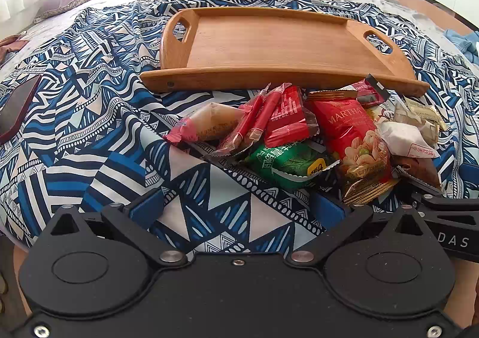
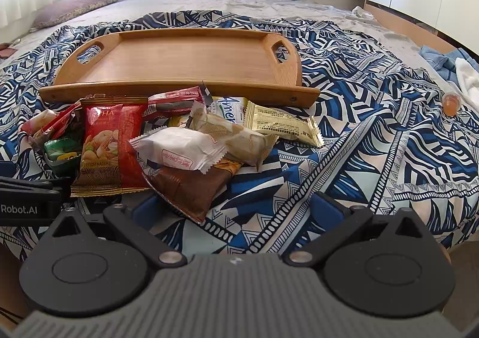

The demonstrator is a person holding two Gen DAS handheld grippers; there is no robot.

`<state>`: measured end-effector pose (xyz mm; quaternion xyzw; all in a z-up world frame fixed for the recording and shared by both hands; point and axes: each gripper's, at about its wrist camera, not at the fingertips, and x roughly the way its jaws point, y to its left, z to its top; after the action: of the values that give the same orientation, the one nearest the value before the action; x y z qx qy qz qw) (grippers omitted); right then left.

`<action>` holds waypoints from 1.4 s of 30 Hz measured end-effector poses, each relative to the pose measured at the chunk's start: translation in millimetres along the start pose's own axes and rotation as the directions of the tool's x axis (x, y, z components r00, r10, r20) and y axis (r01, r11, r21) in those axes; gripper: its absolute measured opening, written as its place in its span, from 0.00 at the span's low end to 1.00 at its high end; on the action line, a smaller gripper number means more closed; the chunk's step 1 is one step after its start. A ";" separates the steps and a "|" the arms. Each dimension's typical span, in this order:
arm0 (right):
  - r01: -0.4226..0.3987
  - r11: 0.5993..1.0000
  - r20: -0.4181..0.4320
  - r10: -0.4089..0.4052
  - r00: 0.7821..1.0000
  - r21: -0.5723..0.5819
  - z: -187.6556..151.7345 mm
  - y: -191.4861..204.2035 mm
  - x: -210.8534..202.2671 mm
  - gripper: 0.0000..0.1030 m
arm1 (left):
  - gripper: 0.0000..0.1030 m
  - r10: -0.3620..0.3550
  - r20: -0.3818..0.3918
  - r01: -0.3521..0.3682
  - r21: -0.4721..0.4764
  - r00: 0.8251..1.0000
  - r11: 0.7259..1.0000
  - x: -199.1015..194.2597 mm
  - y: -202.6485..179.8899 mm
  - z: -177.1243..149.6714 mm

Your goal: Organize snacks

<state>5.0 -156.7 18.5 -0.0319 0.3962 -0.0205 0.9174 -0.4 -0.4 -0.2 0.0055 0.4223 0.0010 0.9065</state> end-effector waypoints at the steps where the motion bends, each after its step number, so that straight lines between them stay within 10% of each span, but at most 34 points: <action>1: 0.000 1.000 0.000 0.000 1.000 0.000 0.3 0.5 0.0 1.00 | 1.00 0.000 0.000 0.000 0.000 1.000 1.000 0.0 0.0 -0.1; 42: 0.003 1.000 0.008 -0.003 1.000 -0.004 -1.4 0.6 -0.1 1.00 | 1.00 0.005 0.004 -0.005 0.001 1.000 1.000 0.9 3.8 -0.6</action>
<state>3.9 -156.1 17.6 -0.0344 0.3924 -0.0211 0.9189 -0.3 3.5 -1.2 0.0071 0.4202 0.0028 0.9074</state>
